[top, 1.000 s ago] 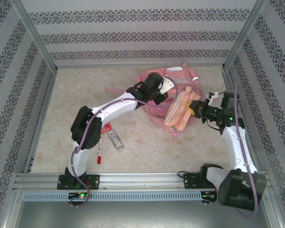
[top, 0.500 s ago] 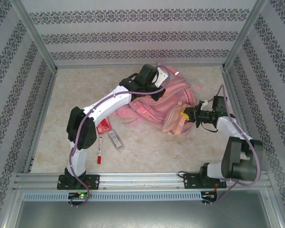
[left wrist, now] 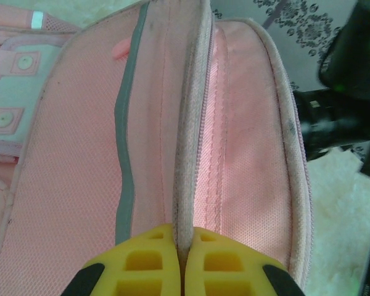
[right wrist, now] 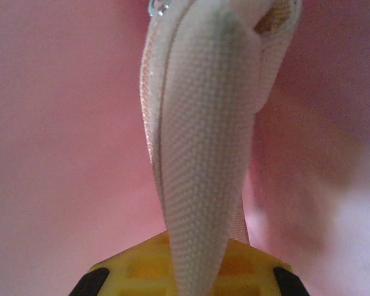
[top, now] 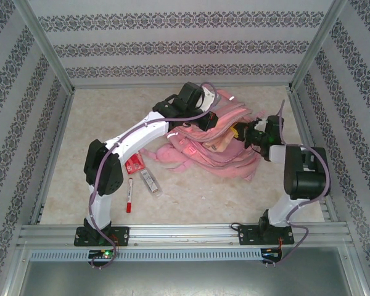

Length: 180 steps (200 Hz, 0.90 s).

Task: Pack the student bag

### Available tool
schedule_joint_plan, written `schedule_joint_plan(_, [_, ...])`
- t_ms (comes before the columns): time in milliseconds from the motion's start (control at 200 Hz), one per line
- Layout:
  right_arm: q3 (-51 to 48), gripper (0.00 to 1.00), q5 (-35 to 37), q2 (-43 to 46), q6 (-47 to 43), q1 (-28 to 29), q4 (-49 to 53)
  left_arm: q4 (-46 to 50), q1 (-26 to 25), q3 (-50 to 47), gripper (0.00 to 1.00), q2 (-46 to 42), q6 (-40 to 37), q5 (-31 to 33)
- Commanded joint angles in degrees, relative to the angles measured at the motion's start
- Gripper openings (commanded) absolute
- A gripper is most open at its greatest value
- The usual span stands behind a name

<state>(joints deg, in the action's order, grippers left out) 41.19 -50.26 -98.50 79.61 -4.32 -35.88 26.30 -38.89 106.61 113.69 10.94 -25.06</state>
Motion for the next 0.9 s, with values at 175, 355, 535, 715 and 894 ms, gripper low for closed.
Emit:
schedule_joint_plan(175, [2.8,0.0,22.3,-10.0,7.8,9.8,-24.6,-15.9,-0.4,-3.1,0.0,-6.9,3.9,-7.5])
schedule_joint_plan(355, [8.1,0.01,29.7,-19.0,9.8,14.9,-30.0,-17.3,-0.4,-4.6,0.0,-7.9,2.7,-7.0])
schedule_joint_plan(535, [11.5,0.13,32.9,-25.9,12.5,18.9,-29.7,-23.8,-0.3,-8.7,0.0,-9.2,3.3,-7.8])
schedule_joint_plan(715, [11.2,0.21,32.0,-26.7,12.2,19.3,-26.2,-25.5,0.2,-11.0,0.0,-10.1,3.0,-7.0])
schedule_joint_plan(894, [10.1,0.44,31.2,-22.4,10.5,18.4,-18.1,-24.4,1.5,-12.5,0.0,-11.4,1.4,-4.1])
